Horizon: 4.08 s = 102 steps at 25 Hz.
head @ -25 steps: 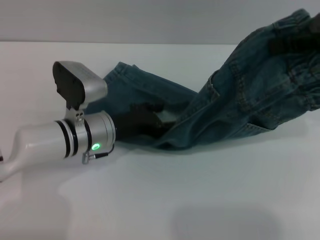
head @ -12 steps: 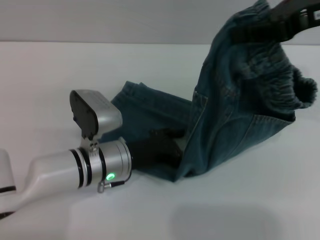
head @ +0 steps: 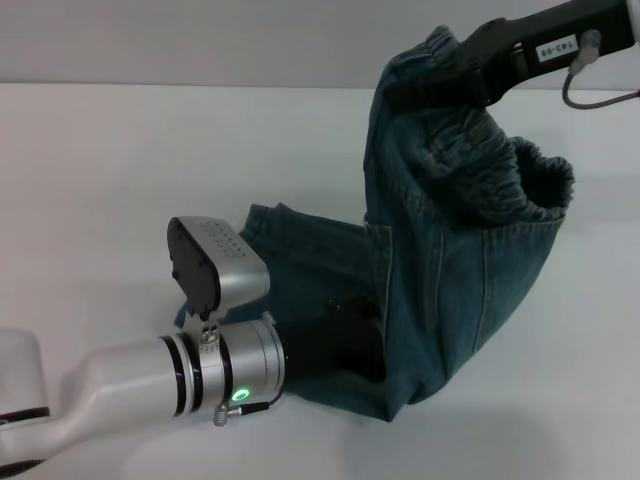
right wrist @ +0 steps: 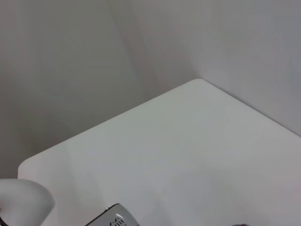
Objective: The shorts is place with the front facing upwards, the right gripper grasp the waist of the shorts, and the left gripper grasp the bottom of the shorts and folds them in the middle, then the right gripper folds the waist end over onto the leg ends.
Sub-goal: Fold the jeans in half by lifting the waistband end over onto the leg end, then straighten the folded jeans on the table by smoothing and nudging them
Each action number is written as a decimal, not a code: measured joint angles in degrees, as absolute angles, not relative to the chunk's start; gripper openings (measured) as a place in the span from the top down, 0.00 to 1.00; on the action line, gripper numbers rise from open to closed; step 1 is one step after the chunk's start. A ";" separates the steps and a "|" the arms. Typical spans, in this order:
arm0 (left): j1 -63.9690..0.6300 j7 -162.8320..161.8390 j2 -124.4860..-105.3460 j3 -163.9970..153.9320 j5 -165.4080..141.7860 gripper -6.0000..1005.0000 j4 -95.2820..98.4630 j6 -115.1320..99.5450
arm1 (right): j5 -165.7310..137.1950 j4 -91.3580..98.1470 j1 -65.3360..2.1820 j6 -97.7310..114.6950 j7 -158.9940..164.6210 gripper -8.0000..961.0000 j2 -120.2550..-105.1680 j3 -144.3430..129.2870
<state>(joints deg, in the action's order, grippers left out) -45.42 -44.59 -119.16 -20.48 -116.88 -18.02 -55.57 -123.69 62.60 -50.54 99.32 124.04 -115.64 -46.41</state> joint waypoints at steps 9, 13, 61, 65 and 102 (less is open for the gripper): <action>-42.70 -45.06 -118.37 -14.67 -120.28 0.18 -13.10 -55.41 | -124.02 61.61 -50.30 98.95 123.30 0.92 -115.66 -46.93; -42.17 -45.33 -118.25 -13.66 -120.13 0.18 -9.65 -55.32 | -124.03 61.06 -50.03 99.10 123.16 0.92 -115.66 -46.96; -33.47 -43.95 -118.01 12.22 -117.84 0.18 7.88 -73.38 | -118.20 43.66 -58.89 83.87 114.95 0.45 -118.81 -72.03; -33.34 -42.16 -118.01 12.22 -117.79 0.18 6.71 -72.52 | -118.17 43.74 -59.05 83.03 110.95 0.45 -118.88 -72.11; -33.23 -50.13 -117.71 -3.66 -117.87 0.18 4.79 -89.02 | -40.52 30.42 -31.19 48.09 44.40 0.45 -119.01 -75.71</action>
<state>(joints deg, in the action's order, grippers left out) -33.23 -50.13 -117.71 -3.66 -117.87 4.79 -89.02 -40.53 30.42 -31.19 48.08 44.40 -119.01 -75.71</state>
